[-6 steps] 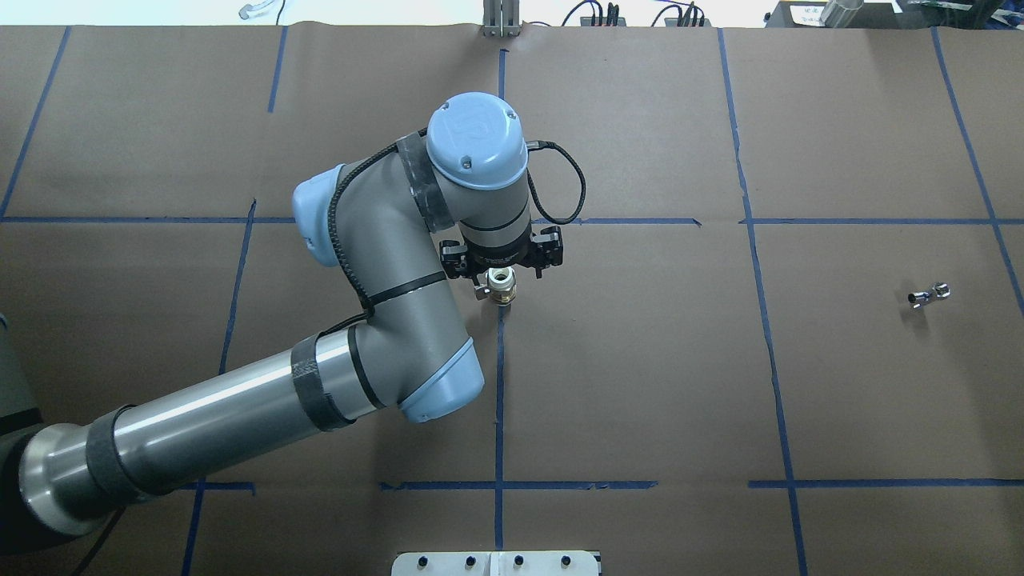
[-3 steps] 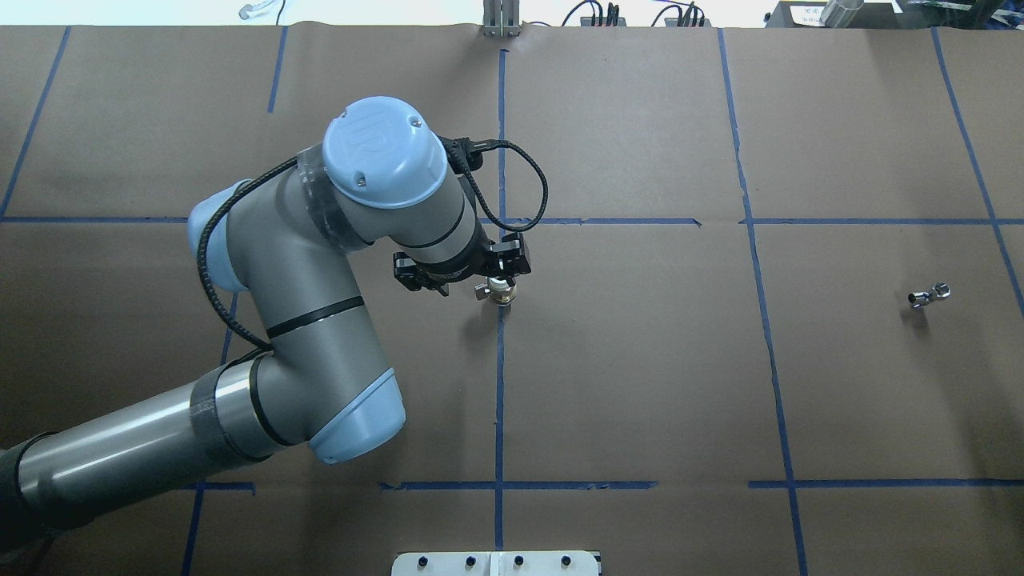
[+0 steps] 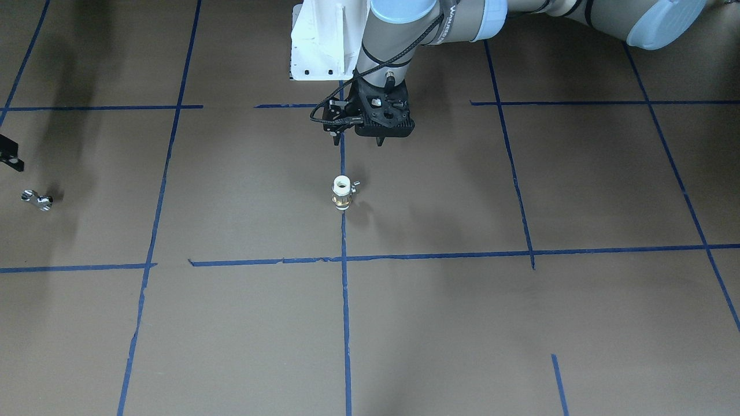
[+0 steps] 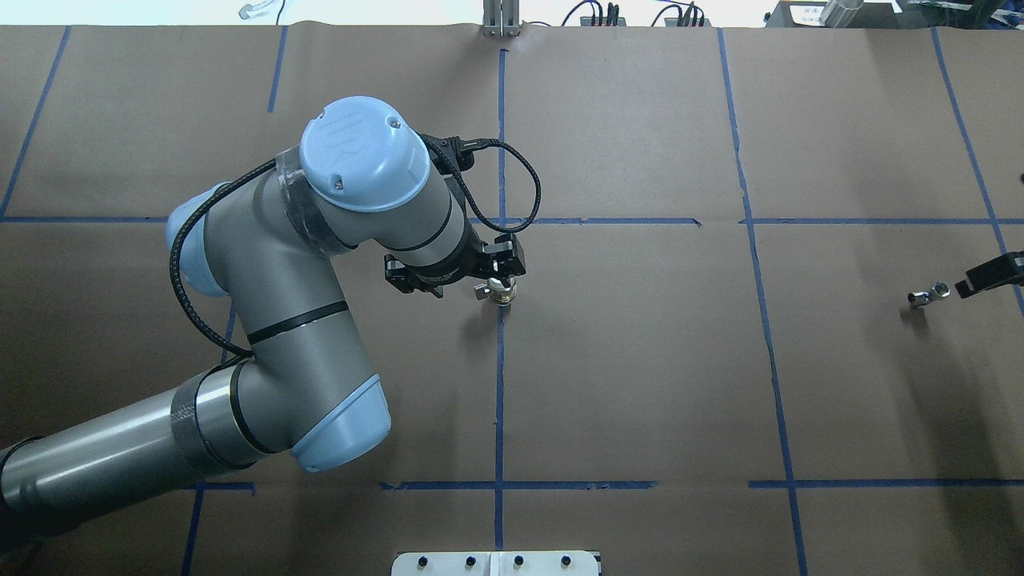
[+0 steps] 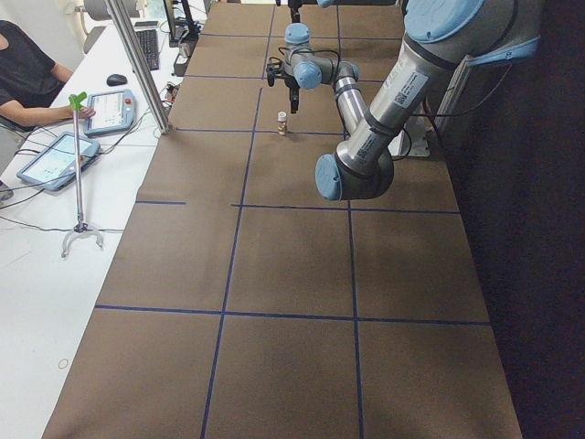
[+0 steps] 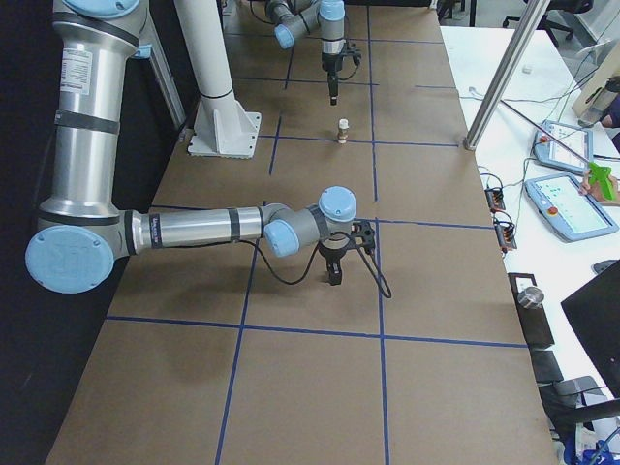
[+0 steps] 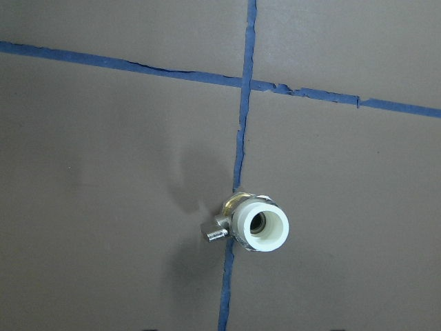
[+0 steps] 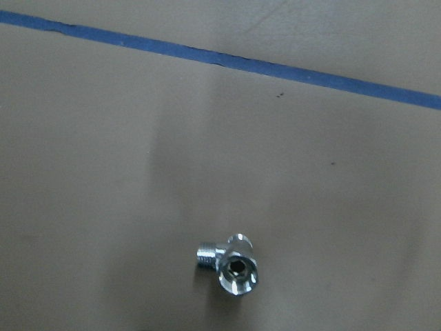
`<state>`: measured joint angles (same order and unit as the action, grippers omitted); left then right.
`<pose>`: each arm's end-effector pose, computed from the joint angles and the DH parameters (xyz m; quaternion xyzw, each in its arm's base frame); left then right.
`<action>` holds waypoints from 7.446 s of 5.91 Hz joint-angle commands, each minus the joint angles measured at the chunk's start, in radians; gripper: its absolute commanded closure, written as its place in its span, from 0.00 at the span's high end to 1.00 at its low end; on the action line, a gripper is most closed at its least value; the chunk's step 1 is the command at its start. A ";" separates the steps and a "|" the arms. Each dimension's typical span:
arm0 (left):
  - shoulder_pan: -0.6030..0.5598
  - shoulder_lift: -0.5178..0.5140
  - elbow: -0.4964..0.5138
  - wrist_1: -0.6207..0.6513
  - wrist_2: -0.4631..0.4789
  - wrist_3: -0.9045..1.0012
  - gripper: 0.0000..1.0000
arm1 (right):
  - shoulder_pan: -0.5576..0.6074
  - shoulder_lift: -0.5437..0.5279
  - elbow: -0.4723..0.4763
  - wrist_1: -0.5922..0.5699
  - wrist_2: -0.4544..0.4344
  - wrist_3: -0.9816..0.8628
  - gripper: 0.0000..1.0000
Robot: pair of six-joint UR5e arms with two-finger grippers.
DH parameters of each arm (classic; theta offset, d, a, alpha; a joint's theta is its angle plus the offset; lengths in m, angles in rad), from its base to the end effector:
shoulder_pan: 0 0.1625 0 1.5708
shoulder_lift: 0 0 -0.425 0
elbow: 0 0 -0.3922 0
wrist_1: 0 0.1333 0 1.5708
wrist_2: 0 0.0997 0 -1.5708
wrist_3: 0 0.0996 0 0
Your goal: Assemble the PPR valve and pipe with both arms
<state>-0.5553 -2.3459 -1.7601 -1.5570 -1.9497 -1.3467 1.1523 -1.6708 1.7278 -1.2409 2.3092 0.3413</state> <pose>0.5050 -0.4268 0.1165 0.0158 0.4793 -0.0589 0.8755 -0.1302 -0.4557 0.5936 0.0352 -0.3954 -0.1046 0.9119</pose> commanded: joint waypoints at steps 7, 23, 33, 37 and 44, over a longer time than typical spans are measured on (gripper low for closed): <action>-0.003 0.011 -0.027 -0.005 0.002 0.001 0.88 | -0.077 0.028 -0.048 0.000 -0.089 -0.528 0.92; -0.011 0.178 -0.191 -0.009 0.000 0.017 0.90 | -0.208 0.225 0.157 -0.063 -0.019 0.164 0.00; -0.015 0.433 -0.200 -0.179 0.002 0.112 0.92 | -0.595 1.020 -0.124 -0.500 -0.355 1.251 0.00; -0.015 0.433 -0.200 -0.179 0.003 0.110 0.92 | -0.591 1.023 -0.151 -0.500 -0.356 1.237 0.00; -0.015 0.425 -0.202 -0.178 0.003 0.106 0.93 | -0.580 1.019 -0.186 -0.482 -0.353 1.207 0.03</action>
<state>-0.5703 -1.9204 -1.9619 -1.7350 -1.9466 -1.2408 0.5722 -0.6505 1.5420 -1.7237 1.9557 1.5572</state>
